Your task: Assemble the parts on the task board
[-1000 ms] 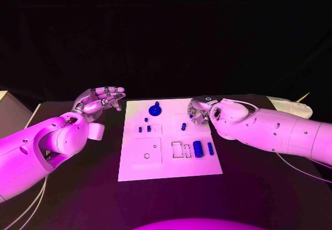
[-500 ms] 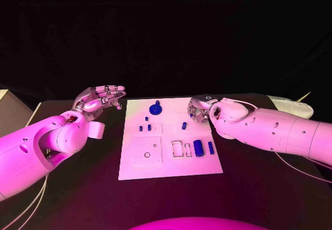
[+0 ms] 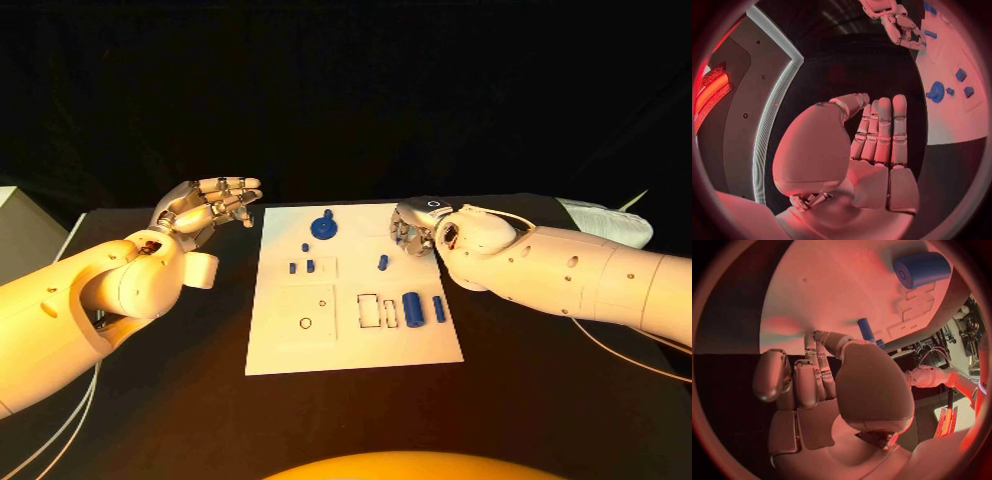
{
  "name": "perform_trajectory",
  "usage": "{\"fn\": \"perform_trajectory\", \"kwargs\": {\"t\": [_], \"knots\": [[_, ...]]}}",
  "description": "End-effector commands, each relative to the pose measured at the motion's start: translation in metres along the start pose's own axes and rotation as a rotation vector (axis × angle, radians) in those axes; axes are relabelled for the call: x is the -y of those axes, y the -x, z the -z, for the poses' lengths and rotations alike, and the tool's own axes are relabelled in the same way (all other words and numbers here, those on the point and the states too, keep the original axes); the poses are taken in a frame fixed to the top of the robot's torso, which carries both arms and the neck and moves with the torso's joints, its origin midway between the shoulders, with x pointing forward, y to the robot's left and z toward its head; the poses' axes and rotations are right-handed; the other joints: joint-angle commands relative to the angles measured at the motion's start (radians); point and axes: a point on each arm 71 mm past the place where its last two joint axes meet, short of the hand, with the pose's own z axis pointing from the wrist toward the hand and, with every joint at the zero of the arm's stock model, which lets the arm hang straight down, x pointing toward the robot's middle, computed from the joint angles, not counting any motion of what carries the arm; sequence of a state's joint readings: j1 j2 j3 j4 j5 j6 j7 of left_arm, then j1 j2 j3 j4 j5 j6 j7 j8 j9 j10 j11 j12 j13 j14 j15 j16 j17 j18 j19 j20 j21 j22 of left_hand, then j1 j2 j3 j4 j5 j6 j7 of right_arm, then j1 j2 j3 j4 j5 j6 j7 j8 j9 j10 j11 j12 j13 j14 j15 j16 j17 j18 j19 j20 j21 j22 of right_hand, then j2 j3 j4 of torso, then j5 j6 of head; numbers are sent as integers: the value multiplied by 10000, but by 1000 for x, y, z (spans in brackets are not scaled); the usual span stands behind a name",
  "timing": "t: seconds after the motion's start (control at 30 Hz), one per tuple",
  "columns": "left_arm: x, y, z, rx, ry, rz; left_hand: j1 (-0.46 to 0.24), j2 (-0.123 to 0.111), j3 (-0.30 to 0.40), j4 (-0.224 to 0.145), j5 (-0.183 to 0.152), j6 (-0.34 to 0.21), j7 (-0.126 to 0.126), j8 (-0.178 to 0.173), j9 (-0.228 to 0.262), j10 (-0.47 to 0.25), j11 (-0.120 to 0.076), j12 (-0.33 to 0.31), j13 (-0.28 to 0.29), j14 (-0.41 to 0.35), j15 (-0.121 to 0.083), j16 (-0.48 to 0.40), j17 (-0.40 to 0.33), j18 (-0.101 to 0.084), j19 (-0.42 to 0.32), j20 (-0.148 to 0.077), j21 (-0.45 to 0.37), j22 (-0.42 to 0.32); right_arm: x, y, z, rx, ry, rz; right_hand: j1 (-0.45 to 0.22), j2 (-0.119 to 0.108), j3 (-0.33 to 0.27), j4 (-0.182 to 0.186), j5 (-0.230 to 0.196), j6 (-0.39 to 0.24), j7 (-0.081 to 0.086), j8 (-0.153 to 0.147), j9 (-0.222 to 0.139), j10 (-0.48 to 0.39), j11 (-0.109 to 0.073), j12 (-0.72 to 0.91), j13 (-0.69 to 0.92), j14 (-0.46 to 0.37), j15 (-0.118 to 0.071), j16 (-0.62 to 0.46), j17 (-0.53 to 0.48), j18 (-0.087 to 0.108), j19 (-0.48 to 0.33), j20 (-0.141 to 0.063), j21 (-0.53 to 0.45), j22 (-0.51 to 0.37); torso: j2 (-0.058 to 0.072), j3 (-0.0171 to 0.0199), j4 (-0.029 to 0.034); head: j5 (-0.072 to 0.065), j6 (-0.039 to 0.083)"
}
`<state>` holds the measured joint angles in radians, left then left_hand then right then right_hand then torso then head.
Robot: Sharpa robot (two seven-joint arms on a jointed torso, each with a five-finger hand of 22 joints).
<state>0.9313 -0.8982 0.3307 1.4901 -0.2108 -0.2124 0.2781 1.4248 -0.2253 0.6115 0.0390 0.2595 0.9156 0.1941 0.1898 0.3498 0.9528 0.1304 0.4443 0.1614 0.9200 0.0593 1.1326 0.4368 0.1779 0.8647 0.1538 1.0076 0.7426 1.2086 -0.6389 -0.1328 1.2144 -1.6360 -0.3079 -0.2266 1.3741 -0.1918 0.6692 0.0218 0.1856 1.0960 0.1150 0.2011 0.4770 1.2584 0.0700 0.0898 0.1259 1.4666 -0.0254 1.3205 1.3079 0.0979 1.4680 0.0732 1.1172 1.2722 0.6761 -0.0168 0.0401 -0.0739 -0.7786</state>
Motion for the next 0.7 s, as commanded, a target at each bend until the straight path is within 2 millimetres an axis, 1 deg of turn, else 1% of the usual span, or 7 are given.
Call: {"fn": "perform_trajectory", "kwargs": {"t": [0.03, 0.17, 0.43, 0.7], "knots": [[1, -1, 0, -37, -47, 79, 41, 53, -51, -1, 6, 39, 9, 37, -17, -79, 15, 36, 5, -34, -4, -38, -17, 83, 4, -28, -65, -13, -4, 1, 0, 421, -23, 86, 33, 119, 15, -101, 24, 78, 2, 66, 10, 331, -234, 40, 31, 601, -99, 18, -37, -120, 151, -89, 89, 51, -6, -2, -7, -5, 9], [1, 0, 0, -5, -38, 62, 55, 53, -56, -12, 8, 39, 10, 38, -18, -88, 17, 35, 3, -33, -4, -43, -21, 84, 9, -30, -68, -17, -2, 3, 1, 657, -124, 79, 27, 113, 33, -128, 42, 94, -4, 81, 23, 363, -242, 38, 39, 599, -107, 12, -54, -125, 157, -99, 123, 78, -3, 1, -8, -17, 14], [0, 2, 0, 38, -17, 43, 63, 50, -63, -20, 9, 37, 12, 39, -20, -100, 20, 33, 1, -32, -3, -49, -25, 84, 14, -31, -72, -21, -1, 8, 6, 1343, -39, -105, 14, 94, 69, -177, 84, 113, -13, 101, 43, 399, -251, 25, 49, 597, -119, 7, -79, -141, 174, -113, 210, 142, -8, 7, -9, 19, 30], [-1, 5, 0, 138, 17, 9, 75, 41, -79, -34, 10, 34, 17, 40, -23, -131, 28, 24, -6, -33, 1, -62, -33, 83, 23, -31, -80, -30, -2, 17, 17, 2010, 285, -574, -10, 74, 83, -201, 100, 128, -15, 115, 55, 424, -256, 16, 55, 600, -124, 19, -79, -164, 199, -121, 333, 227, -8, 7, -18, 64, 49]]}}
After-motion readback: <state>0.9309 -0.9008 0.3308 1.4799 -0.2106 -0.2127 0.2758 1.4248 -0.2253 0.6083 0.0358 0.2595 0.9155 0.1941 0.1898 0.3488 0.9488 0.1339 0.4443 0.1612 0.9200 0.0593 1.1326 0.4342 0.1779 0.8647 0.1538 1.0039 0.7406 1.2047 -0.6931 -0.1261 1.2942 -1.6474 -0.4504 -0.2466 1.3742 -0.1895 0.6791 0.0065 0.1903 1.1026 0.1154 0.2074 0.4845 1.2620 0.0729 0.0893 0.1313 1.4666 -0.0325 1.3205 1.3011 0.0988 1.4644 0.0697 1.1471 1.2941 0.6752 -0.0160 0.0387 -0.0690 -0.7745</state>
